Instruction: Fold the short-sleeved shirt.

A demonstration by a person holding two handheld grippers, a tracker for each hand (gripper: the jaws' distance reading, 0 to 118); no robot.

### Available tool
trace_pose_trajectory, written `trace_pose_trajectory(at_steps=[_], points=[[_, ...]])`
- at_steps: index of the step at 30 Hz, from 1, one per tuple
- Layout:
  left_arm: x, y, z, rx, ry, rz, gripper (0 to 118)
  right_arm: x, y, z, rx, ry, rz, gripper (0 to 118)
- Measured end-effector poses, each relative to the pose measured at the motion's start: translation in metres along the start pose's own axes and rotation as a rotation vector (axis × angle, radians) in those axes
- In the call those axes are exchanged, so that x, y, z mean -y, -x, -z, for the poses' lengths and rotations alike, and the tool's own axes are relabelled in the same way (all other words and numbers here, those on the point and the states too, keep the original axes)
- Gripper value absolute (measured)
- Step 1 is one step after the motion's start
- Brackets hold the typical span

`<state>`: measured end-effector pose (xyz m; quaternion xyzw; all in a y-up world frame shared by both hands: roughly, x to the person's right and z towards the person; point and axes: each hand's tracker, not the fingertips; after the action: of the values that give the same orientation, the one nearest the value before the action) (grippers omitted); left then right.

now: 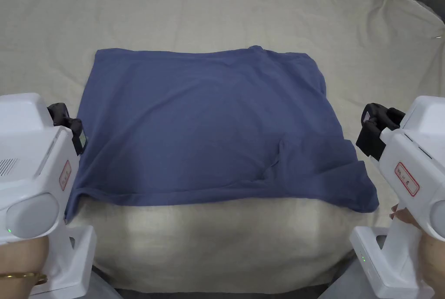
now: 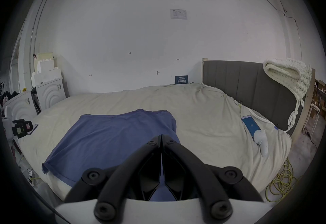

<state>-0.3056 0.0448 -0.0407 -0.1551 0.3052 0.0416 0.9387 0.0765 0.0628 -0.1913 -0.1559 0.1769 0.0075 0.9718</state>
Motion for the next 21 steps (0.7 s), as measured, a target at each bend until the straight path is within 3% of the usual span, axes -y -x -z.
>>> trace_pose_trajectory(at_steps=[13, 19, 21], points=[[0.000, 0.010, -0.006, 0.022, 0.057, 0.010, 0, -0.001, 0.000, -0.003, 0.002, 0.003, -0.007, 0], [-0.010, 0.034, 0.025, 0.019, 0.405, -0.068, 0, 0.000, 0.000, -0.002, -0.001, 0.009, -0.017, 0], [-0.008, 0.041, 0.039, 0.047, 0.550, -0.036, 0, 0.000, -0.001, -0.002, 0.002, 0.009, -0.022, 0]])
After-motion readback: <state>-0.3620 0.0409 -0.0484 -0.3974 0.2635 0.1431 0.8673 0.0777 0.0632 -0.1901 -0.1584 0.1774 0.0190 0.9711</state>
